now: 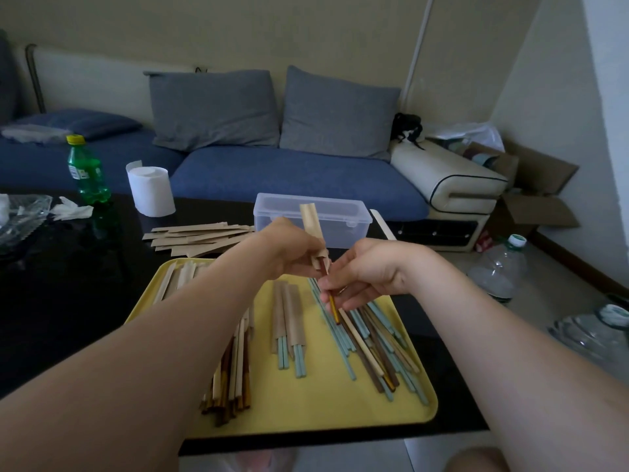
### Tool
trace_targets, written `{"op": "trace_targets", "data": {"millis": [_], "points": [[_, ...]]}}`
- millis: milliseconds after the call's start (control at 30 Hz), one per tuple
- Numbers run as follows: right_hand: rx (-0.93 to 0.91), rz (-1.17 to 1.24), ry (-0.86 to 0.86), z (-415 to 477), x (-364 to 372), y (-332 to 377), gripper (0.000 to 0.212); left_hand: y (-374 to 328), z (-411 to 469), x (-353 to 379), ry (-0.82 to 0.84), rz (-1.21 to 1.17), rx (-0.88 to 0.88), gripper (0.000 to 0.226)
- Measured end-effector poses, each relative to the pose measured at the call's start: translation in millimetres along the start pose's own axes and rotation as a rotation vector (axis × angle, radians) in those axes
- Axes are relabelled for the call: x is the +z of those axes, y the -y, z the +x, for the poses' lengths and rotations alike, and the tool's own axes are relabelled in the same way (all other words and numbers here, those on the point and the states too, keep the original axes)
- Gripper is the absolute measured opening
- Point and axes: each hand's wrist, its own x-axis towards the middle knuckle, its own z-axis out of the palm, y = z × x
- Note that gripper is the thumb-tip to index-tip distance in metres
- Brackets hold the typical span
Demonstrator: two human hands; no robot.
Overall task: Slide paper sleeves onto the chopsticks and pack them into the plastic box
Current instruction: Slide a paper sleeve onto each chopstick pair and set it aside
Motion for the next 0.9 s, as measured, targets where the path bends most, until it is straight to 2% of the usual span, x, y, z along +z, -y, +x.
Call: {"op": "trace_targets", "data": {"millis": [167, 267, 367, 533, 900], "points": [[0.098, 0.007, -0.053, -8.2, -0.5, -6.2, 0.038, -2.0, -6.5, 6.3, 0.085, 0.179, -0.046, 0.026], [0.272, -0.251, -0.073, -12.9, -1.8, -12.6, 0.024, -2.2, -11.4, 8.8, 0.147, 0.278, -0.099, 0.026], [0.399, -0.42, -0.047, -11.6, 4.0, -21.8, 0.024, -1.9, -14.0, 10.8, 0.18, 0.305, -0.123, 0.024], [0.381, -0.57, -0.143, -1.3, 17.0, -26.4, 0.026, -0.5, -12.1, 13.1, 0.197, 0.335, -0.124, 0.021], [0.529, -0.58, -0.156, 11.6, 29.6, -16.3, 0.032, 2.0, -9.2, 9.8, 0.185, 0.392, -0.09, 0.018]]}}
